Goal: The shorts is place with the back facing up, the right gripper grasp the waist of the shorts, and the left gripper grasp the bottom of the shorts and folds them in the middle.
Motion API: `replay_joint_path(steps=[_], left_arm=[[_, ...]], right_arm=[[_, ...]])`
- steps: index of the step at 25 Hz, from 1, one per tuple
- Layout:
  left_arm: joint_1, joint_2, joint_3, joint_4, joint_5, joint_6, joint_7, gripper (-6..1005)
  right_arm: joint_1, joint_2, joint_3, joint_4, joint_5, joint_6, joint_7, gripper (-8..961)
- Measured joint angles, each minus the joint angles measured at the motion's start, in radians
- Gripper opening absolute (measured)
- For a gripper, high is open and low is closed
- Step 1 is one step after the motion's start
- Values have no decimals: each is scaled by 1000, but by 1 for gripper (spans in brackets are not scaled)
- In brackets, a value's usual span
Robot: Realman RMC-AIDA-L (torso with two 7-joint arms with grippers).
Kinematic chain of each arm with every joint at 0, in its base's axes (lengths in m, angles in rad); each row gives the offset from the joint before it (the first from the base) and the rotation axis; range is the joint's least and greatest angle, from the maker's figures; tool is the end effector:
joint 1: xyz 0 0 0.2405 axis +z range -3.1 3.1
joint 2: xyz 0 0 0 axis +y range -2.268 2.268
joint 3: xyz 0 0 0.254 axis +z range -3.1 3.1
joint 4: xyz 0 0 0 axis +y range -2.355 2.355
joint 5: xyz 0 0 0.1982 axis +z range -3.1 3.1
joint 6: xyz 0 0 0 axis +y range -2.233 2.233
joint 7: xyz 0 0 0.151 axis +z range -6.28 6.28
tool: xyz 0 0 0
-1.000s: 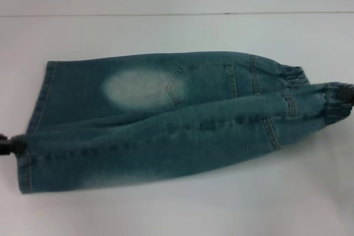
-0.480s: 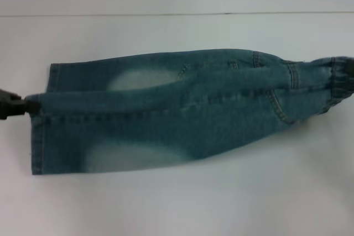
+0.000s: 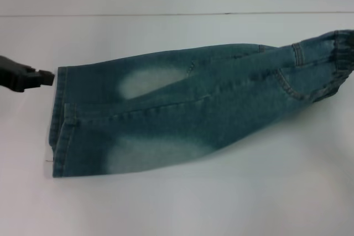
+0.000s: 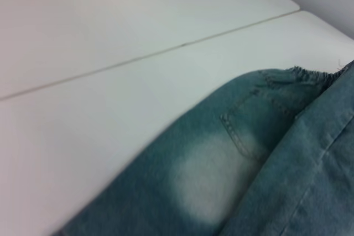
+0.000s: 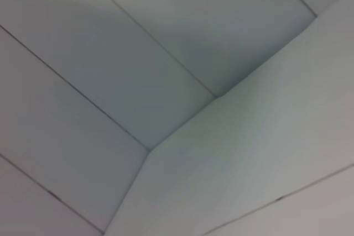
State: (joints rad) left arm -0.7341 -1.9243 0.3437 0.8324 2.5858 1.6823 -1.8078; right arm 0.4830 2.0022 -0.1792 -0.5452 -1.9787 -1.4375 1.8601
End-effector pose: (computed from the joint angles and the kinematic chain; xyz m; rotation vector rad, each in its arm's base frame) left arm -0.2716 0.3674 0.0953 -2.5981 -1.0089 -0.1967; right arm 0.3250 0.3356 0.0769 -1.8763 1.4247 1.1175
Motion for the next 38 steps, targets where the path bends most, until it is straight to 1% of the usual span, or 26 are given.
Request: replay_joint_path(steps=[4,9,15,19,24,32,38], left_arm=[[-19,-3,21,-26,-2,-26,1,49],[-26,-11,52,-44,-35,-53,1,49],[-27,-36,110,-45,-52,-93,-15,50],[-21,-49,116,-46,-53,-105,-15,49],[-11,-60,118,-46,-53,-116,-13,50],[16,-66,111,-44,-72,-163,-27,55],[37,-60,118,-29,-64,-130,-64,61]], right_arm=[[19,-5,-5,-1,-3,32,3,53],[26,-2,-7,1,1,101,10,54],[42,5,-8,5,4,157,11,54],[49,7,-6,14,9,186,11,54],[54,15,-9,16,15,207,11,54],[55,26,-14,16,15,210,5,54],[52,29,-14,16,15,210,2,54]])
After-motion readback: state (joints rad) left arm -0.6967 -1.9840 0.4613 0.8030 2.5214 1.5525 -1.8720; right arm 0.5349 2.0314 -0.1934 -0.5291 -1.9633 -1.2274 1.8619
